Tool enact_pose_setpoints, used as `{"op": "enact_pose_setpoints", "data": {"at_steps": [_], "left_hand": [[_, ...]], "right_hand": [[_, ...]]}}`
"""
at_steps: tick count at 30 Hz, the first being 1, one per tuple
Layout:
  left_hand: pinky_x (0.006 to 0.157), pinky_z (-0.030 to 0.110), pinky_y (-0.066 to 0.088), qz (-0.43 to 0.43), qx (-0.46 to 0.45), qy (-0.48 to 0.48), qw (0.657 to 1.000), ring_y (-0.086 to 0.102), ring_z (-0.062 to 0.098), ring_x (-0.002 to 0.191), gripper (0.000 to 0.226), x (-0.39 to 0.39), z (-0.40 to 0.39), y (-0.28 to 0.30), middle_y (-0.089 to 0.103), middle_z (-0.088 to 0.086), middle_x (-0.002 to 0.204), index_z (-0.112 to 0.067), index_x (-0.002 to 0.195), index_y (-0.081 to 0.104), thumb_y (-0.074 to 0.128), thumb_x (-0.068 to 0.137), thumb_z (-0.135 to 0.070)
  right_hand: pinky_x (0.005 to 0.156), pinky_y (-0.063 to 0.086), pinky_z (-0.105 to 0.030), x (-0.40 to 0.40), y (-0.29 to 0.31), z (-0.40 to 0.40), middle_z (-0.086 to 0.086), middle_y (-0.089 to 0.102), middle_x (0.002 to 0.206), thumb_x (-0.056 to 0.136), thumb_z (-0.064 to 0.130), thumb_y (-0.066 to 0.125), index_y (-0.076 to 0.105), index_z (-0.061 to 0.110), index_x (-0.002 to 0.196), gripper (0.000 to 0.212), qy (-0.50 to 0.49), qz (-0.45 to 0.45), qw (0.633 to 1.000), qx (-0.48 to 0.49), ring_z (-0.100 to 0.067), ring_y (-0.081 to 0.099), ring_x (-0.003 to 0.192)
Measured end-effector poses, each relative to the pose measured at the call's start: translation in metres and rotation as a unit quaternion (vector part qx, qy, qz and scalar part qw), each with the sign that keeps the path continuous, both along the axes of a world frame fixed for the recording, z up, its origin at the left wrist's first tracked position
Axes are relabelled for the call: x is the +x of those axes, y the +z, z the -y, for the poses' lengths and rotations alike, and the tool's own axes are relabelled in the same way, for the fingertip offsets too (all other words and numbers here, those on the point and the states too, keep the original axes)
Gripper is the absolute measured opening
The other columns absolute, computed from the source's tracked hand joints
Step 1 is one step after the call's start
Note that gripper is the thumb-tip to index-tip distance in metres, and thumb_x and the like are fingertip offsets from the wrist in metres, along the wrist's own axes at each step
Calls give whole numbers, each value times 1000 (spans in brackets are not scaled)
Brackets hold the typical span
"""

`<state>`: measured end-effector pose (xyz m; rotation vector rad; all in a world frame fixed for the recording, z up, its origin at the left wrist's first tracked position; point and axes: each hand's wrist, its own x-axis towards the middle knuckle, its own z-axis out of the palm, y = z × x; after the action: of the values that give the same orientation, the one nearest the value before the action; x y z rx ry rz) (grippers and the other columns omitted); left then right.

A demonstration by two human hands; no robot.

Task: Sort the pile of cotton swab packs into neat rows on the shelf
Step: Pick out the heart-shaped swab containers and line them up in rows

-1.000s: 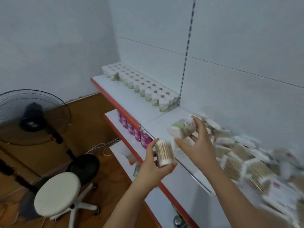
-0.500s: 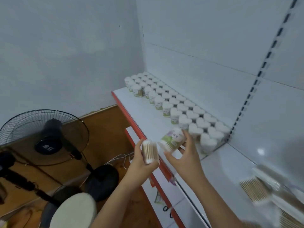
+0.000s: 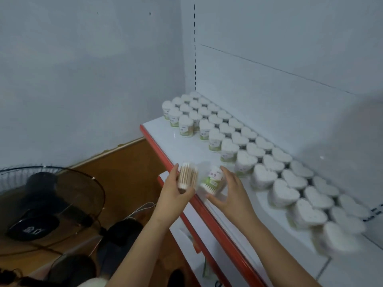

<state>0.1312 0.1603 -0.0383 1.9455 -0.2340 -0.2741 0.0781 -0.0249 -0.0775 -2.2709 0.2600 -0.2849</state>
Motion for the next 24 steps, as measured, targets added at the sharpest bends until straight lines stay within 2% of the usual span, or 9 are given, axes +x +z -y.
{"op": "enact_pose_setpoints", "data": {"at_steps": [3,6,9,12,13,15,18,21,24], "left_hand": [[63,20,56,7,4,-12,1000,67,5,82,63,42,-10,9,60,-14,116,-29,148,38,68,93,-23],[86,26,58,52,36,-10,998,62,2,102,56,85,-13,12,61,-10,125,-26,142,49,70,90,-33],[100,27,49,89,35,-33,995,55,2,115,56,115,-6,14,57,-13,132,-26,140,52,68,90,-45],[98,30,52,99,10,-88,991,57,4,113,45,134,2,13,58,-13,126,-32,130,55,66,91,-49],[98,30,52,87,-1,-113,990,56,4,113,42,140,2,12,57,-11,126,-33,130,55,67,91,-46],[99,26,51,44,-17,-178,983,55,0,115,54,152,-3,9,51,-8,133,-33,141,49,70,91,-35],[87,21,55,22,-9,-254,967,63,-2,100,71,171,-7,5,45,-6,131,-41,147,40,71,89,-15],[74,14,54,97,-5,-226,969,64,0,88,65,181,4,-1,47,-9,122,-43,139,44,77,88,-19],[69,11,52,150,1,-188,971,63,-3,85,60,187,18,-13,51,-8,119,-32,139,50,78,86,-24]], "right_hand": [[111,19,-19,23,6,-10,0,24,158,78,54,76,14,25,157,103,-14,-38,999,-20,-11,22,144],[117,16,-23,42,15,-21,2,19,161,79,61,70,14,24,157,103,-27,-8,994,-107,-11,13,149],[117,22,-26,70,23,-33,5,32,157,82,59,68,25,24,155,91,-5,39,983,-182,-9,22,145],[116,26,-26,101,27,-43,9,51,141,85,62,61,36,27,151,78,-14,52,975,-215,-6,41,131],[115,29,-28,108,27,-44,11,57,133,85,63,57,40,28,148,74,-29,56,976,-210,-6,47,124],[111,36,-33,117,26,-43,10,64,120,87,61,51,50,27,140,63,-53,58,979,-189,-8,54,113],[104,41,-31,124,27,-34,10,63,120,93,58,47,53,30,139,54,-57,48,988,-137,-6,54,113],[101,41,-21,126,34,-27,22,59,130,96,54,50,53,36,137,45,-27,37,999,-18,8,49,120],[98,38,-15,122,40,-26,27,53,136,97,54,49,47,39,141,47,-31,19,999,-11,10,46,124]]}}
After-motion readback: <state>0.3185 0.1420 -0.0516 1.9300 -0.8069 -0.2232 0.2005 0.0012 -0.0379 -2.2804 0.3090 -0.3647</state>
